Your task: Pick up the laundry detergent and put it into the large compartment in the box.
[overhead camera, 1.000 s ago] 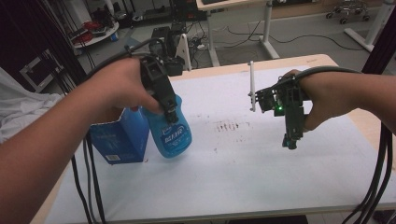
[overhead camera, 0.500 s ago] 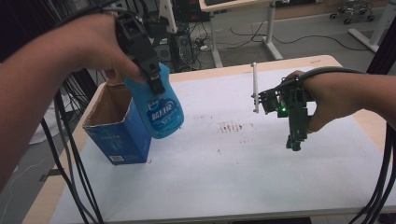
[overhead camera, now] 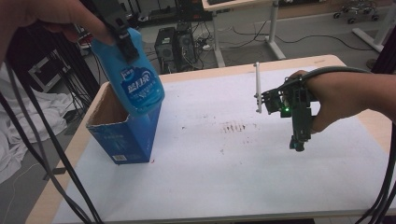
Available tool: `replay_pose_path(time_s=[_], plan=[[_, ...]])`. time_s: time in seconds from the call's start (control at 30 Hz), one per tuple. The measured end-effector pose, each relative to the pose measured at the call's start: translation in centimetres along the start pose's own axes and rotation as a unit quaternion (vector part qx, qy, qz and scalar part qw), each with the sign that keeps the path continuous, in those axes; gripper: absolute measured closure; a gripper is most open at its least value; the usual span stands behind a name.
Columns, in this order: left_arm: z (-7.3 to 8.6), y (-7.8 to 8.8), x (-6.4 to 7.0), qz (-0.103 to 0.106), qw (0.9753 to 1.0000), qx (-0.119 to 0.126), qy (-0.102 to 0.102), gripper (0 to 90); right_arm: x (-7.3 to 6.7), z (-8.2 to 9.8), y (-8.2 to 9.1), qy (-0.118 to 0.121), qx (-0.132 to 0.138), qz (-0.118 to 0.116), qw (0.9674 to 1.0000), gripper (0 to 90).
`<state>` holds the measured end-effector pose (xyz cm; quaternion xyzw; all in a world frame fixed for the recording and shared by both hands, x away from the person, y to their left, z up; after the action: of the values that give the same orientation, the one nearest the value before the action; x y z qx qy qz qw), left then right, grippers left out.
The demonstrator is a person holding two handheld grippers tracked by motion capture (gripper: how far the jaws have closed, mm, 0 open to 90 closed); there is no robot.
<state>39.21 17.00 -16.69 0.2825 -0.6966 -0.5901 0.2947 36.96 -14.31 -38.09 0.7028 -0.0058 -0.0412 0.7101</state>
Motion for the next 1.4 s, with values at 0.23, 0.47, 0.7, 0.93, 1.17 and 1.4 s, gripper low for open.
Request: replay_pose_path(time_s=[0.23, 0.47, 0.7, 0.93, 1.17, 1.4], plan=[[1.5, 1.7, -3.5, -0.012, 0.9981, -0.003, 0.06, 37.9, 0.0, 0.0, 0.0, -0.005, -0.002, -0.001, 1.0, 2.4], [2.7, 2.1, -6.6, -0.02, 0.9941, -0.006, 0.107, 37.9, 0.2, -0.2, 0.0, -0.004, -0.002, 0.0, 1.0, 2.4], [3.0, 0.4, -8.4, -0.029, 0.992, -0.022, 0.121, 37.9, 0.3, -0.3, 0.0, -0.004, -0.003, -0.001, 1.0, 2.5], [2.9, -1.8, -9.5, -0.021, 0.9924, -0.03, 0.118, 37.9, 0.5, -0.4, -0.1, -0.004, -0.002, -0.004, 1.0, 2.5], [3.0, -4.6, -10.4, -0.013, 0.9933, -0.04, 0.108, 37.9, 0.6, -0.3, -0.2, -0.008, -0.003, -0.006, 0.9999, 2.5], [3.1, -7.3, -10.6, -0.01, 0.9961, -0.049, 0.073, 37.9, 0.6, -0.4, -0.1, -0.011, -0.007, -0.006, 0.9999, 2.5]])
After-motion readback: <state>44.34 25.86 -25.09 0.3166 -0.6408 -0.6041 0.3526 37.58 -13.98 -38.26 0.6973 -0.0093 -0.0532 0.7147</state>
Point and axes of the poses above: each handheld gripper's, and its own axes: y roughly backward along the jaws, z roughly out of its underside, x roughly to its right, the point moved 5 cm from there along -y, roughly forward along the jaws, and after that the axes turned 2 degrees about x, right-handed, at the moved point
